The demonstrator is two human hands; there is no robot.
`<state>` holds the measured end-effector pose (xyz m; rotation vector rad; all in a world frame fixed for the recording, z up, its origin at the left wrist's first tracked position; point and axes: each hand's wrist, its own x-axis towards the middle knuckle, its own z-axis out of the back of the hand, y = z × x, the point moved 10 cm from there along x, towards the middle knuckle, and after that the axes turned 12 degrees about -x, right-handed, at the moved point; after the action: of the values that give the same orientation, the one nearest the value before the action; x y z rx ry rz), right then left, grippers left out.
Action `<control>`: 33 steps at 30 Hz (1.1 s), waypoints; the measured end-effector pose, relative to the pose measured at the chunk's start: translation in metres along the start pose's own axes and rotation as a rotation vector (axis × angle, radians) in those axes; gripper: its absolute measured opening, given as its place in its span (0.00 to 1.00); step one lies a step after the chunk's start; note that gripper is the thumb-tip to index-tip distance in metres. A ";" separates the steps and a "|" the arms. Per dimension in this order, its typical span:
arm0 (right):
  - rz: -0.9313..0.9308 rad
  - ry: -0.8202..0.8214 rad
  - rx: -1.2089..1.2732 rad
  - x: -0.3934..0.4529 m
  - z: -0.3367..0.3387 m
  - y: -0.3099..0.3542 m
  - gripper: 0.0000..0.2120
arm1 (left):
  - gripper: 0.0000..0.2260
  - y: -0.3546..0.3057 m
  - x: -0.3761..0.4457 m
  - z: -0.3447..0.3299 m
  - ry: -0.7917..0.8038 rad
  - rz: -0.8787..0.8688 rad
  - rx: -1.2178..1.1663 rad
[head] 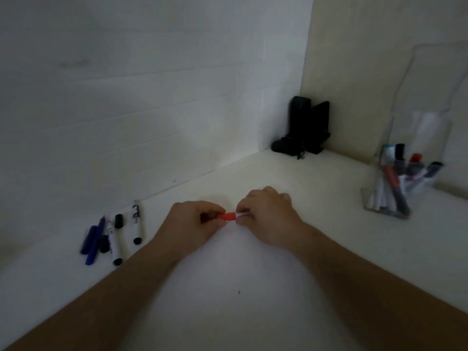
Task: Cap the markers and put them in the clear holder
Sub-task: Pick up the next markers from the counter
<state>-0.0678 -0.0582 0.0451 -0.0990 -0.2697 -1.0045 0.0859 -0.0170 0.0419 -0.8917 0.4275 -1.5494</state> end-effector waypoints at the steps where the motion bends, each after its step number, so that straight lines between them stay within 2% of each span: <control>1: 0.025 0.021 0.009 -0.002 0.009 -0.005 0.11 | 0.08 -0.005 0.005 -0.001 -0.026 0.035 -0.114; 4: 0.062 -0.059 0.038 -0.016 0.057 -0.037 0.09 | 0.06 -0.042 0.019 -0.018 -0.095 0.094 -0.670; 6: -0.013 -0.226 0.050 -0.031 0.110 -0.077 0.07 | 0.08 -0.084 0.032 -0.039 -0.049 0.071 -0.850; 9: -0.275 -0.525 0.100 -0.070 0.197 -0.159 0.06 | 0.10 -0.146 0.049 -0.079 0.060 0.008 -0.762; 11: -0.419 -0.654 0.122 -0.097 0.231 -0.211 0.08 | 0.09 -0.182 0.057 -0.109 0.123 -0.047 -0.637; 14: -0.527 -0.593 0.102 -0.115 0.225 -0.265 0.09 | 0.14 -0.247 0.062 -0.151 0.203 -0.297 -0.323; 16: -0.541 -0.539 0.067 -0.121 0.209 -0.283 0.14 | 0.17 -0.283 0.064 -0.176 0.199 -0.476 -0.121; 18: -0.523 -0.475 0.000 -0.118 0.190 -0.291 0.22 | 0.18 -0.301 0.067 -0.195 0.169 -0.554 0.055; 20: -0.503 -0.397 -0.124 -0.112 0.174 -0.293 0.23 | 0.17 -0.305 0.070 -0.210 0.137 -0.602 0.195; 23: -0.452 -0.352 -0.294 -0.107 0.167 -0.295 0.17 | 0.15 -0.295 0.072 -0.219 0.137 -0.624 0.184; 27: -0.166 -0.309 -0.550 -0.102 0.154 -0.271 0.08 | 0.13 -0.286 0.077 -0.214 0.093 -0.650 0.220; 29: -0.146 -0.244 -0.501 -0.098 0.149 -0.266 0.11 | 0.12 -0.284 0.080 -0.208 0.078 -0.655 0.221; 31: -0.252 -0.219 -0.313 -0.098 0.149 -0.268 0.15 | 0.13 -0.279 0.080 -0.202 0.079 -0.645 0.192; 33: -0.384 -0.274 -0.178 -0.103 0.153 -0.273 0.17 | 0.17 -0.270 0.076 -0.193 0.101 -0.637 0.121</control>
<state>-0.3776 -0.0881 0.1531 -0.3584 -0.4603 -1.3985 -0.2360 -0.0791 0.1350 -0.9038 0.1144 -2.1831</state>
